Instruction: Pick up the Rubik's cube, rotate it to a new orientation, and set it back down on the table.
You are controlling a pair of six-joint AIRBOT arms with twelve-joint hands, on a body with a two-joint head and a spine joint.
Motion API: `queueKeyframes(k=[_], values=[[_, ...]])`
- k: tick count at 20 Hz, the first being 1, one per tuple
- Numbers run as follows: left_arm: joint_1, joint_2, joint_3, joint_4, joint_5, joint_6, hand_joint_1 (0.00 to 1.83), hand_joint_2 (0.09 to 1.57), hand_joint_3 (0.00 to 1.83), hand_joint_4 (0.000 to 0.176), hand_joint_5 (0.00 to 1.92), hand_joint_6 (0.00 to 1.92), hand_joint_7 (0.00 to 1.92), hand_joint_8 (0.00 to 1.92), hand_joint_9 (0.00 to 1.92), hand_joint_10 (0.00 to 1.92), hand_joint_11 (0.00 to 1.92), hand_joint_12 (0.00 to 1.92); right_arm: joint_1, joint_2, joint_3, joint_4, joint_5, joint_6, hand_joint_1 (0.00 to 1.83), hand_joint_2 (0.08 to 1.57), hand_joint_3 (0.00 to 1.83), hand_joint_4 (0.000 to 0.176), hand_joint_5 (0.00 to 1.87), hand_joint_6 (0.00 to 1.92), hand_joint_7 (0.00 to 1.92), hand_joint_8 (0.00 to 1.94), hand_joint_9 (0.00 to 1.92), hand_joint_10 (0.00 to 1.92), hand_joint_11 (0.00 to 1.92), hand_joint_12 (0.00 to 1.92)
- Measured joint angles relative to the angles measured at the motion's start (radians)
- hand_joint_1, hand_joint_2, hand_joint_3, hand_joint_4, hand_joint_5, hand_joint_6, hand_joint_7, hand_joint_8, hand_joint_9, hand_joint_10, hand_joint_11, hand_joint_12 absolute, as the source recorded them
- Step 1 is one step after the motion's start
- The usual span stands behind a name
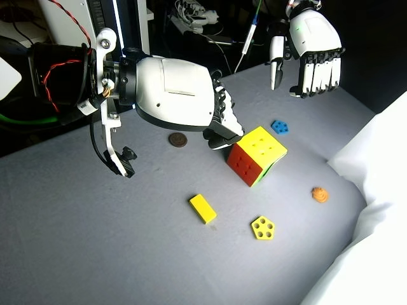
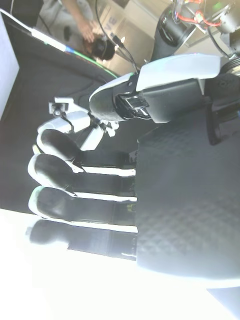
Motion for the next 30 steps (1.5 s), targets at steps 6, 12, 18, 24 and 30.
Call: queueKeyframes(k=[6, 12, 18, 24, 30], values=[[0.000, -0.006, -0.009, -0.057, -0.024, 0.024, 0.23, 1.28, 0.00, 0.000, 0.02, 0.00, 0.05, 0.00, 0.05, 0.00, 0.00, 0.22, -0.005, 0.000, 0.000, 0.000, 0.008, 0.000, 0.07, 1.23, 0.03, 0.000, 0.03, 0.01, 0.08, 0.02, 0.06, 0.02, 0.00, 0.00], [-0.005, -0.121, 0.008, -0.146, -0.089, 0.080, 0.73, 1.10, 0.00, 0.000, 0.00, 0.00, 0.00, 0.00, 0.03, 0.00, 0.00, 0.29, -0.005, 0.000, 0.000, 0.000, 0.006, 0.000, 0.12, 1.25, 0.02, 0.000, 0.04, 0.01, 0.06, 0.00, 0.00, 0.00, 0.00, 0.00], [-0.010, -0.212, 0.045, -0.262, -0.139, 0.133, 1.02, 1.05, 0.00, 0.000, 0.00, 0.00, 0.00, 0.00, 0.00, 0.00, 0.00, 0.02, -0.012, 0.000, -0.002, -0.011, 0.005, 0.000, 0.08, 1.25, 0.01, 0.000, 0.01, 0.00, 0.05, 0.00, 0.01, 0.00, 0.00, 0.00], [-0.010, -0.276, 0.048, -0.419, -0.222, 0.209, 1.04, 1.08, 0.01, 0.000, 0.00, 0.00, 0.00, 0.00, 0.00, 0.00, 0.00, 0.00, -0.012, 0.000, -0.003, -0.012, 0.006, 0.000, 0.08, 1.25, 0.01, 0.000, 0.02, 0.01, 0.06, 0.00, 0.02, 0.01, 0.00, 0.00], [-0.010, -0.381, 0.084, -0.504, -0.297, 0.232, 1.02, 1.09, 0.01, 0.000, 0.00, 0.00, 0.00, 0.00, 0.00, 0.00, 0.00, 0.00, -0.012, 0.000, -0.003, -0.018, 0.006, 0.000, 0.11, 1.25, 0.00, 0.000, 0.01, 0.00, 0.03, 0.00, 0.01, 0.00, 0.00, 0.00]])
